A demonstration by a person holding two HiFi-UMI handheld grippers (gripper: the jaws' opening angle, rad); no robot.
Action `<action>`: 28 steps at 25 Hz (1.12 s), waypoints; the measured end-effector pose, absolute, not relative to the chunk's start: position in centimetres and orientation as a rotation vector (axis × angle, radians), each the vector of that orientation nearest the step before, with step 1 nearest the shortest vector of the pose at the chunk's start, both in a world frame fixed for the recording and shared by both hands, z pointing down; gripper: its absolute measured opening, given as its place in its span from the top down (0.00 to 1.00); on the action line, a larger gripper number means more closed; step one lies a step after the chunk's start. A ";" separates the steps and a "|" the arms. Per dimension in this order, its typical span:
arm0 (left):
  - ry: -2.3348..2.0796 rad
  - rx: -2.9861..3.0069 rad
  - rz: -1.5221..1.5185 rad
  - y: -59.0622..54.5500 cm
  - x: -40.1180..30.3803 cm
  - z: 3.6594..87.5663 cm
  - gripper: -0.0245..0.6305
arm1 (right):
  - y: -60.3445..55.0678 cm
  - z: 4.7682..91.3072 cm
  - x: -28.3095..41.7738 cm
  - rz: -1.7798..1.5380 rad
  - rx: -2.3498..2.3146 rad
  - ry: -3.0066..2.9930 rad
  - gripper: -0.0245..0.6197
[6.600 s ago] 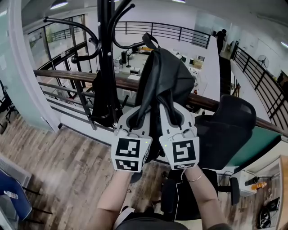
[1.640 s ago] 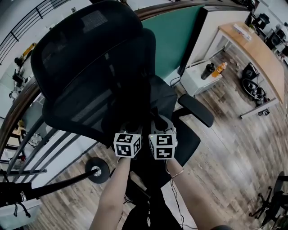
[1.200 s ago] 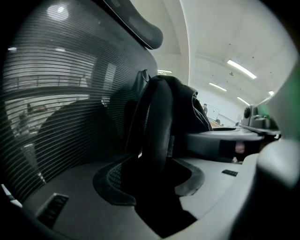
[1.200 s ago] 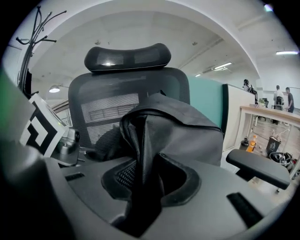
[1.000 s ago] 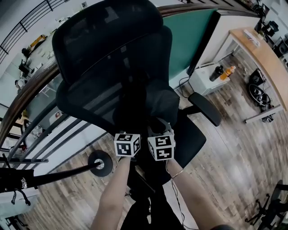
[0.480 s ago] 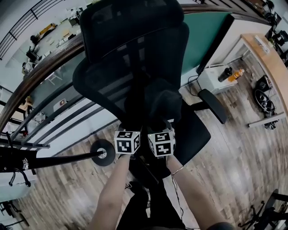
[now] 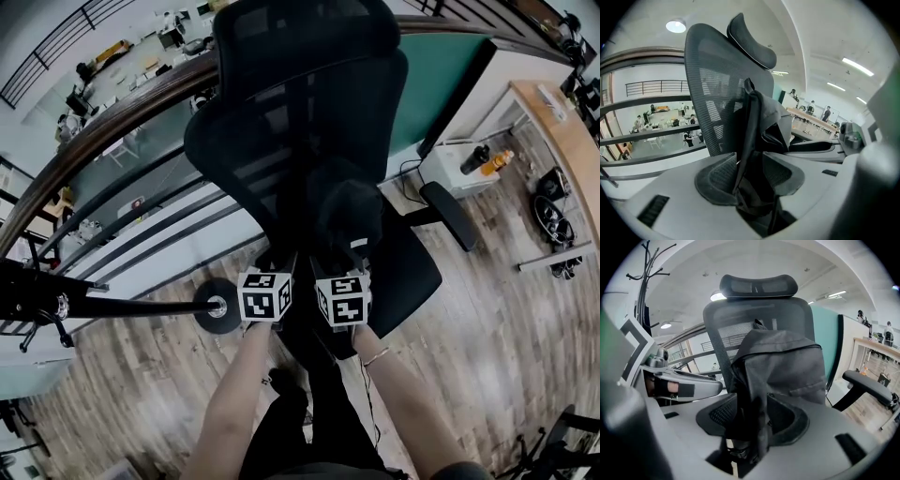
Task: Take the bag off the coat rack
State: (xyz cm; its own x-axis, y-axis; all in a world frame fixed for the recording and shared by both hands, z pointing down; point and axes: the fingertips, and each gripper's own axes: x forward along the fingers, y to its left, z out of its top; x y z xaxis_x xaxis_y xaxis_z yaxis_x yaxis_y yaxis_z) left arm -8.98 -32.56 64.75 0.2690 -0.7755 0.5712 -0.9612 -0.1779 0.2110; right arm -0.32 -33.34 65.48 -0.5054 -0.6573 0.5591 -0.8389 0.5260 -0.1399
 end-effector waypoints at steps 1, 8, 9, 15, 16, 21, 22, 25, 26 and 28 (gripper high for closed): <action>-1.566 2.017 0.450 -32.1 -9.2 64.4 0.69 | -32.9 65.1 -0.4 0.555 1.229 -2.334 0.65; -1.603 2.026 0.368 -28.8 -9.4 61.7 0.70 | -30.2 61.5 -0.1 0.538 1.253 -2.408 0.66; -1.611 2.033 0.364 -28.3 -9.4 61.2 0.72 | -29.8 60.8 0.0 0.532 1.260 -2.418 0.66; -1.660 2.058 0.348 -25.3 -10.0 58.9 0.81 | -27.0 57.2 0.9 0.464 1.303 -2.461 0.82; -1.670 2.062 0.342 -24.9 -10.1 58.4 0.82 | -26.6 56.7 0.9 0.457 1.304 -2.471 0.84; -1.714 2.081 0.307 -22.7 -10.9 56.1 0.87 | -24.1 54.7 0.5 0.436 1.293 -2.509 0.88; -1.723 2.084 0.298 -22.4 -11.1 55.7 0.87 | -23.7 54.3 0.6 0.428 1.295 -2.513 0.89; -1.742 2.090 0.271 -21.5 -11.3 54.5 0.88 | -22.8 53.1 0.9 0.403 1.310 -2.524 0.92; -1.746 2.092 0.264 -21.1 -11.3 54.2 0.88 | -22.4 52.8 1.0 0.401 1.315 -2.527 0.93; -1.752 2.095 0.251 -20.3 -11.5 53.4 0.88 | -21.5 52.2 1.1 0.410 1.321 -2.535 0.95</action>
State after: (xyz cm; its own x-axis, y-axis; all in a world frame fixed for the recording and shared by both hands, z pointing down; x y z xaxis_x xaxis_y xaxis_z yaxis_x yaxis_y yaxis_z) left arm -11.51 -20.29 53.42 0.2001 -0.9020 0.3825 -0.9731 -0.1376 0.1846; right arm 1.11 -21.50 52.21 -0.5564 -0.7544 0.3482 -0.8257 0.5488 -0.1303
